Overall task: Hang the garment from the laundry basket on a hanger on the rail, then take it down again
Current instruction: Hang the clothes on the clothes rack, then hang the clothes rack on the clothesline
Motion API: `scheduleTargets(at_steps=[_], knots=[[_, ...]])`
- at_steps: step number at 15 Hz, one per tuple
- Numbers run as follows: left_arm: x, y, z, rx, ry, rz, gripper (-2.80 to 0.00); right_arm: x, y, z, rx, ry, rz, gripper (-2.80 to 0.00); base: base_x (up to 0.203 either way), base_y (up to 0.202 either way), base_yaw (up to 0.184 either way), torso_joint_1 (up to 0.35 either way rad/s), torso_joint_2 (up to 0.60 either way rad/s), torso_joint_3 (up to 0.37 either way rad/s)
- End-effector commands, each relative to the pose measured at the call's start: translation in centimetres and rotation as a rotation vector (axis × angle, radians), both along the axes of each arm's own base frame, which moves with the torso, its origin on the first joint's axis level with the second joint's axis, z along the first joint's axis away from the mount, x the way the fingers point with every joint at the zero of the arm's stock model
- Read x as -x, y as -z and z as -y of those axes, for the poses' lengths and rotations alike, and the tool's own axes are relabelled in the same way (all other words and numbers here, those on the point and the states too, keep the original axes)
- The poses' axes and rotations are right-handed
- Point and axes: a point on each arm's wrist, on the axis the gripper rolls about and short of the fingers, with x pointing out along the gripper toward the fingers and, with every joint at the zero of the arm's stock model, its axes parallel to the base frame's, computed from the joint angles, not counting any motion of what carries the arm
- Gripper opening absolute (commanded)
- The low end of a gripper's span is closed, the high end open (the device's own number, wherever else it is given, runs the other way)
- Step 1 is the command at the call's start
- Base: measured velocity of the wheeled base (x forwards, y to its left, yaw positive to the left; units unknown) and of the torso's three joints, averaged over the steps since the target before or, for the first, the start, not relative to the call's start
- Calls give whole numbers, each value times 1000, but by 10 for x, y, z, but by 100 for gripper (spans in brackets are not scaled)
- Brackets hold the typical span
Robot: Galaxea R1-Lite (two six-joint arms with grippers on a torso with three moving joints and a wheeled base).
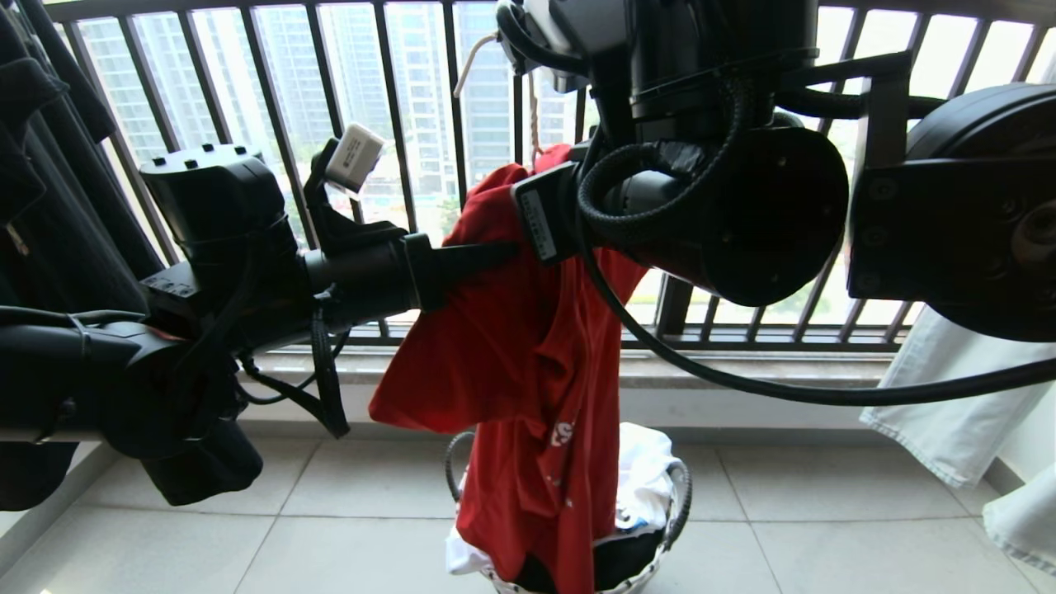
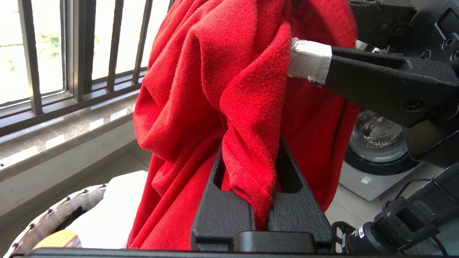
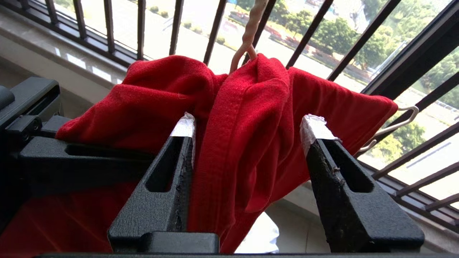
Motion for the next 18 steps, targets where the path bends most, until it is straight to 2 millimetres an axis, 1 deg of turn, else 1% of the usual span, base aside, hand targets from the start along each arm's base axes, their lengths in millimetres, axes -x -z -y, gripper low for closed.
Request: scheduleTargets(at_steps=[1,5,7,9,12,13,14,15,17,18], knots=[[1,-3,-1,14,4,-1,-280,3,1,1,6,0,-4,0,0,0,0,0,0,0],[2,-11,-4,62,2,11,-280,18,13,8,67,8,-40,0,0,0,0,0,0,0],[1,-12,-7,63,-7,15,-280,28,11,17,70,3,-44,0,0,0,0,0,0,0],[1,-14,-12,68,-19,21,-280,39,8,31,62,0,-44,0,0,0,0,0,0,0],[0,-18,-15,78,-28,23,-280,58,4,58,71,0,-51,0,0,0,0,0,0,0],[0,-19,-15,80,-26,21,-280,65,6,68,98,1,-70,-280,0,0,0,0,0,0],[1,-19,-15,84,-23,13,-280,71,11,78,128,2,-91,-280,0,0,0,0,0,0],[2,-20,-15,83,-19,8,-280,72,17,83,150,10,-107,-280,0,0,0,0,0,0],[6,-20,-17,86,-11,-7,-280,66,32,99,208,62,-147,-280,0,0,0,0,0,0],[9,-22,-18,90,1,-15,-280,62,35,106,234,86,-165,-280,0,0,0,0,0,0]])
